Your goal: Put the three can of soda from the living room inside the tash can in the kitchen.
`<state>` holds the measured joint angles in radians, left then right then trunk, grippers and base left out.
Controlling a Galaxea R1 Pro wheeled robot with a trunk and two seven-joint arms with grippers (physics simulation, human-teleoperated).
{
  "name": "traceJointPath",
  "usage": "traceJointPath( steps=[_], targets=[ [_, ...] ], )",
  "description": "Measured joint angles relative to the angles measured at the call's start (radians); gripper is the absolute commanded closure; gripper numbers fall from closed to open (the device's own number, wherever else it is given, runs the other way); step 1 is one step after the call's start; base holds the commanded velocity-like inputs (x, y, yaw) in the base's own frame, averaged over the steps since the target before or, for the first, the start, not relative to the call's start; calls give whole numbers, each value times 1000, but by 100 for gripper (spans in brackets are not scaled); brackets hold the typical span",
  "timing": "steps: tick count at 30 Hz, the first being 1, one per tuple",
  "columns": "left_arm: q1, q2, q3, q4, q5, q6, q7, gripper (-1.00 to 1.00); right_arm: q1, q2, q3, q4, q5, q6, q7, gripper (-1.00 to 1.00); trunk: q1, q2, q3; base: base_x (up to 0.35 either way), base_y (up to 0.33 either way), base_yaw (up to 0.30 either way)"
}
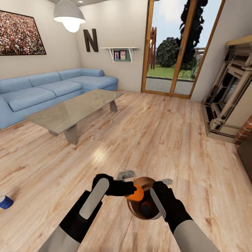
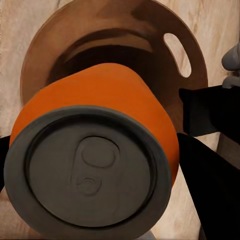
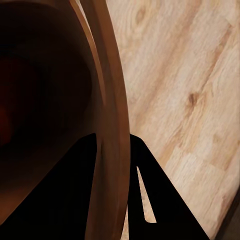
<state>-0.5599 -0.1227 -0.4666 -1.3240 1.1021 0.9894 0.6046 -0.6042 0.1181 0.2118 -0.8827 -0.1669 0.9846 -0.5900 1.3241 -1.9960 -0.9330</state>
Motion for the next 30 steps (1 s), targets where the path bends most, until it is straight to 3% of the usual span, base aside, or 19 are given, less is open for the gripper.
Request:
traceJointPath(
  steps=[7, 13, 18, 23, 30],
  targets=[
    [0, 0, -9, 18, 0, -35, 0, 100, 0, 10, 38, -2, -3, 2, 0, 100, 0, 0, 0, 0, 0, 0],
    [0, 1, -19, 32, -1, -57, -3, 100, 0, 12, 48, -2, 5, 7, 0, 100, 0, 0, 0, 0, 0, 0],
    [-3, 1, -81, 81, -1, -126, -30, 100, 0, 12, 50, -2, 2, 6, 0, 100, 0, 0, 0, 0, 0, 0],
    [-5, 3, -103, 101, -6, -165, -42, 100, 0, 12, 52, -2, 2, 7, 0, 100, 0, 0, 0, 0, 0, 0],
    [-5, 2, -108, 143, -87, -206, -83, 100, 0, 12, 57, -3, 3, 8, 0, 100, 0, 0, 0, 0, 0, 0]
  ],
)
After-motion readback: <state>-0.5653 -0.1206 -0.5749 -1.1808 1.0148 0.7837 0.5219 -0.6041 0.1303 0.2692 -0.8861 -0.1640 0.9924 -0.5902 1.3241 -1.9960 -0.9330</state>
